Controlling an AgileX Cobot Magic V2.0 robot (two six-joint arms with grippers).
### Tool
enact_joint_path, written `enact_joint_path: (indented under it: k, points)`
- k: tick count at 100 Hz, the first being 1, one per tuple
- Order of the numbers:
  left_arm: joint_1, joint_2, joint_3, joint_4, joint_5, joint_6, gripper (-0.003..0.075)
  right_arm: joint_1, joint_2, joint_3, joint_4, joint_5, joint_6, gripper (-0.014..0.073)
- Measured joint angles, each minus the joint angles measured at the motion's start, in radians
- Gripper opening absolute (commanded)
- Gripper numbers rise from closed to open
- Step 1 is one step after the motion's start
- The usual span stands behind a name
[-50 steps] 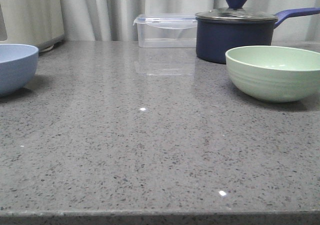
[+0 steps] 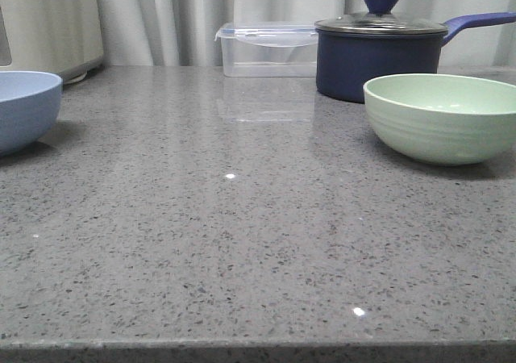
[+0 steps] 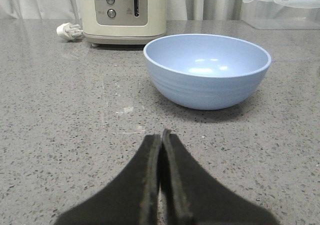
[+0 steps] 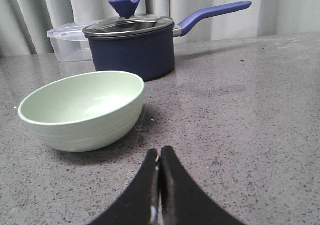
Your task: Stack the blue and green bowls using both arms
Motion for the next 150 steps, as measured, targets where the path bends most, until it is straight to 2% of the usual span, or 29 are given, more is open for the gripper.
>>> enact_joint_path:
  k: [23,53,67,83,100,114,130,139,150]
  points:
    - [0.0,0.0,0.0,0.0,-0.014,0.0,-0.002,0.0,0.0,0.0,0.0,0.0,0.0,-0.0081]
    - [0.0,0.0,0.0,0.0,-0.133,0.0,-0.002,0.0,0.0,0.0,0.0,0.0,0.0,-0.0081]
    - [0.0,0.0,0.0,0.0,-0.136,0.0,-0.002,0.0,0.0,0.0,0.0,0.024,0.0,-0.0081]
    - [0.0,0.0,-0.065,0.0,-0.007,0.0,-0.002,0.0,0.004,-0.061,0.0,0.123,0.002,-0.0076]
    - [0.0,0.046,-0.239,-0.002,0.137,0.0,-0.002,0.0,0.083,-0.19,0.0,0.226,0.002,-0.0071]
    - [0.0,0.133,-0.356,-0.002,0.202,0.0,-0.002,0.0,0.182,-0.299,0.0,0.321,0.002,-0.0071]
    - [0.0,0.25,-0.468,-0.002,0.255,0.0,-0.002,0.0,0.299,-0.406,0.0,0.365,0.002,-0.0064]
    - [0.0,0.316,-0.523,-0.002,0.286,0.0,-0.002,0.0,0.368,-0.457,0.0,0.383,0.002,-0.0009]
    - [0.0,0.392,-0.57,-0.002,0.299,0.0,0.0,0.0,0.442,-0.502,0.0,0.398,0.002,0.0134]
